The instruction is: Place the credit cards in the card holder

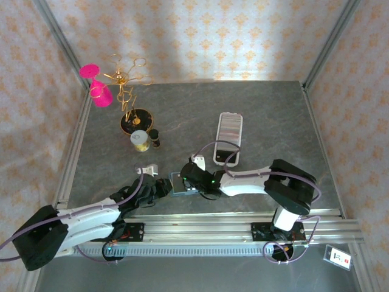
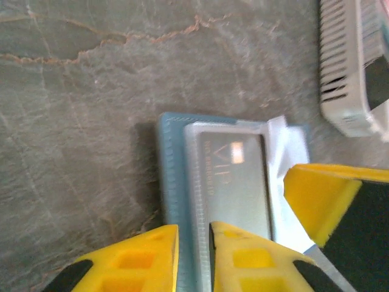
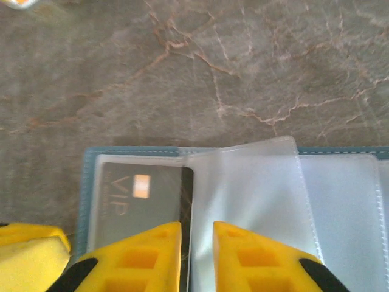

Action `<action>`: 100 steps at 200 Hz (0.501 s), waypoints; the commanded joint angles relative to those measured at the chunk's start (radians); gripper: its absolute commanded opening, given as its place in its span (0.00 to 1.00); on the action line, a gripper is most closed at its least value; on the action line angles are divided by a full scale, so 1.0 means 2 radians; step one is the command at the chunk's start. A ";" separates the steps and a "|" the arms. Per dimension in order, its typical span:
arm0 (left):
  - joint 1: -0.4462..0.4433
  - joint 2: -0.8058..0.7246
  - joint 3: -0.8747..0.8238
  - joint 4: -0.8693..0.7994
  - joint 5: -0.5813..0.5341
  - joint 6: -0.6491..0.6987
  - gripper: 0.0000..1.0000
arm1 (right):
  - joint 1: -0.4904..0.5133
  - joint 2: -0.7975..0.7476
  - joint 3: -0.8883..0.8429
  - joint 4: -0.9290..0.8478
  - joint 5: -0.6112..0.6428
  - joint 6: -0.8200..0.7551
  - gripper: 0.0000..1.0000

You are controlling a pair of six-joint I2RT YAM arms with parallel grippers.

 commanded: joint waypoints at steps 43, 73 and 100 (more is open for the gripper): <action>0.001 -0.083 0.018 -0.093 -0.038 -0.011 0.33 | 0.002 -0.087 -0.031 -0.020 0.050 0.004 0.24; 0.001 -0.078 0.043 -0.087 -0.016 -0.003 0.26 | 0.002 -0.123 -0.060 -0.028 0.054 0.033 0.23; -0.003 -0.041 0.064 -0.052 0.012 0.001 0.21 | 0.002 -0.129 -0.085 -0.006 0.026 0.051 0.25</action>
